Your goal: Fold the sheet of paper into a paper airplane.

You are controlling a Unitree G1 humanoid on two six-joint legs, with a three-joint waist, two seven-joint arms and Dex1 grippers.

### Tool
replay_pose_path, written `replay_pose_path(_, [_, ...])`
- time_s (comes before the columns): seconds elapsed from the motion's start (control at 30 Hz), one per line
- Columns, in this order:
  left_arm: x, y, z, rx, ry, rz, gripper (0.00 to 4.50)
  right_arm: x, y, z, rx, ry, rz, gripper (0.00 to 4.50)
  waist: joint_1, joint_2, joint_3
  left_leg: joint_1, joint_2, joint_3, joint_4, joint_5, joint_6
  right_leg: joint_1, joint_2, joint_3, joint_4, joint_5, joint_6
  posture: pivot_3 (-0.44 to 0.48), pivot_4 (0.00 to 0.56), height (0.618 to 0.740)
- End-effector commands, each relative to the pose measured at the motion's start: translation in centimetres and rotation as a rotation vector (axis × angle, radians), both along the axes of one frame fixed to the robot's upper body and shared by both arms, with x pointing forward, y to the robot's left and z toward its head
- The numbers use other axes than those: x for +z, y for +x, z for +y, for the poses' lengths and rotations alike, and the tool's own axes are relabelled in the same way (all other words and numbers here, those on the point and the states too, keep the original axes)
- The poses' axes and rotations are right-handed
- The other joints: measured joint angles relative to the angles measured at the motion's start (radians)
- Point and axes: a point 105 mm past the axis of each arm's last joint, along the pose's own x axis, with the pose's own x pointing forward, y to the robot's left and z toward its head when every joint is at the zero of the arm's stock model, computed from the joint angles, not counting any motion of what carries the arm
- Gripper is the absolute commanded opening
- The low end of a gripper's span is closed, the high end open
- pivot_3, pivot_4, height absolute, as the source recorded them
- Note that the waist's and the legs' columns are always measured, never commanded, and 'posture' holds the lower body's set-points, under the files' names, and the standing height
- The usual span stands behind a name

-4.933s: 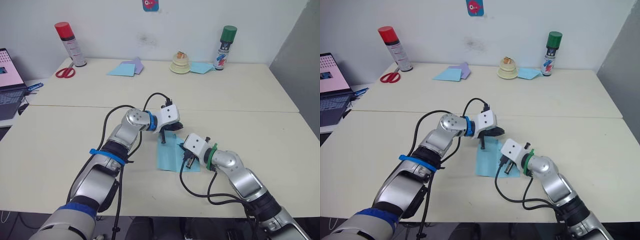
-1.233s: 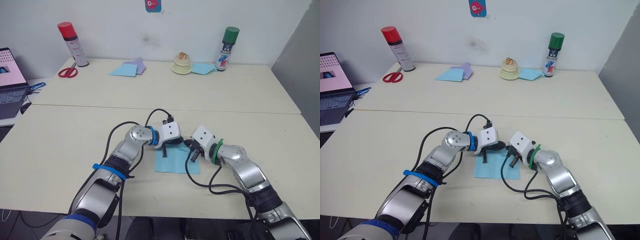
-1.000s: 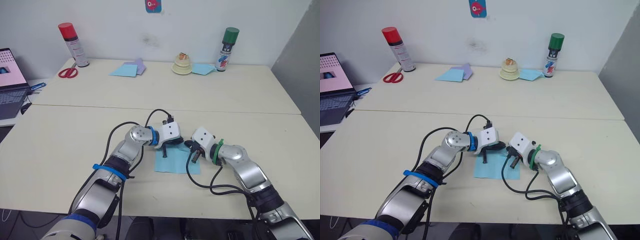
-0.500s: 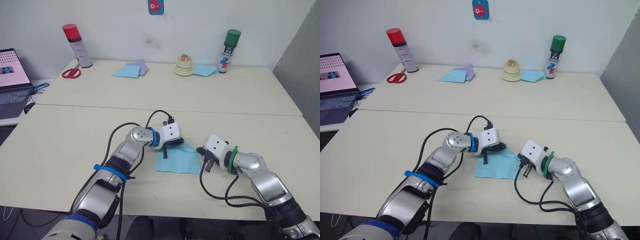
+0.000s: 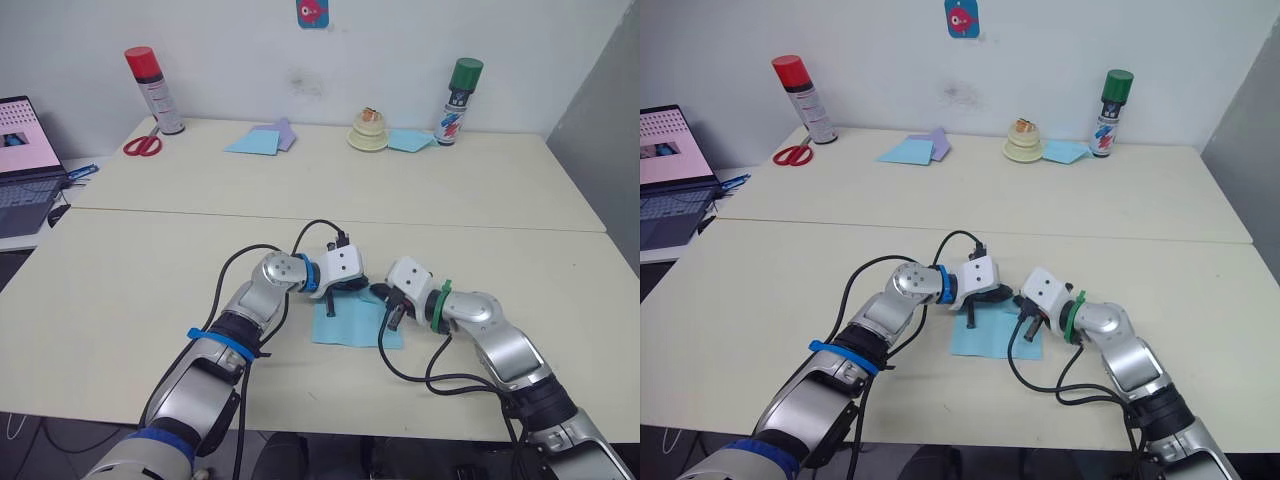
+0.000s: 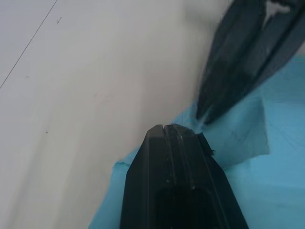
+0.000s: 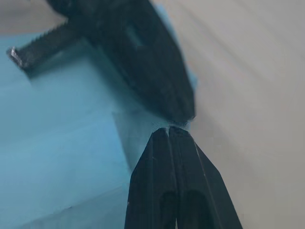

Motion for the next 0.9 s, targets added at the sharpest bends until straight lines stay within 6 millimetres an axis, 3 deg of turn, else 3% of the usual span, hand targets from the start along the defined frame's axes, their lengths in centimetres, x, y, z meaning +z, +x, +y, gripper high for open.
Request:
replay_pose_path(0.03, [-3.6,-1.4,0.9,-0.009,0.110,0.100,0.00,-1.1,-0.4,-1.0,-0.014,-0.050,0.043,0.03,0.000,0.000,0.000,0.000,0.000,0.000,0.000,0.000,0.000,0.000,0.000,0.000,0.000,0.000,0.000,0.000,0.150,0.729])
replay_pose_path(0.27, [-3.7,-1.4,1.1,-0.004,0.113,0.103,0.00,-3.2,-1.9,-4.1,-0.077,-0.115,0.159,0.03,0.001,0.000,-0.001,0.000,0.000,-0.001,0.000,0.000,0.000,0.001,0.000,0.000,0.000,0.000,0.000,0.000,0.150,0.729])
replay_pose_path(0.37, [-3.8,-1.4,1.1,-0.006,0.113,0.104,0.00,-2.7,-2.2,-3.9,-0.059,-0.104,0.141,0.03,0.001,0.000,-0.003,0.001,0.000,-0.001,0.000,0.000,0.000,0.001,0.000,0.000,0.000,0.000,0.000,0.000,0.150,0.729])
replay_pose_path(0.5, [-3.7,-1.4,1.0,-0.009,0.113,0.101,0.00,2.4,-1.7,-0.9,0.031,0.078,-0.093,0.03,0.000,0.000,-0.004,0.001,0.000,-0.001,0.000,0.000,0.000,0.001,0.000,-0.001,0.000,0.000,0.000,0.000,0.150,0.729])
replay_pose_path(0.6, [-3.6,-1.4,0.9,-0.011,0.111,0.099,0.00,3.8,-1.6,-0.5,0.052,0.092,-0.162,0.03,-0.001,0.001,-0.003,0.001,0.000,-0.001,0.000,0.000,0.000,0.000,0.000,-0.001,0.001,0.000,0.000,0.000,0.150,0.729])
replay_pose_path(0.7, [-3.4,-1.3,0.9,-0.015,0.108,0.094,0.00,3.4,-1.6,-0.2,0.061,0.072,-0.145,0.03,-0.001,0.001,-0.003,0.000,0.000,0.000,0.000,0.000,0.000,0.000,0.000,0.000,0.000,0.000,0.000,0.000,0.150,0.729])
replay_pose_path(0.9, [-2.5,-1.3,0.4,-0.027,0.085,0.077,0.00,0.4,-1.0,0.4,0.053,-0.005,-0.058,0.03,0.000,0.001,-0.003,0.000,0.000,-0.001,0.000,0.000,0.000,0.000,0.000,-0.001,0.000,0.000,0.000,0.000,0.150,0.729])
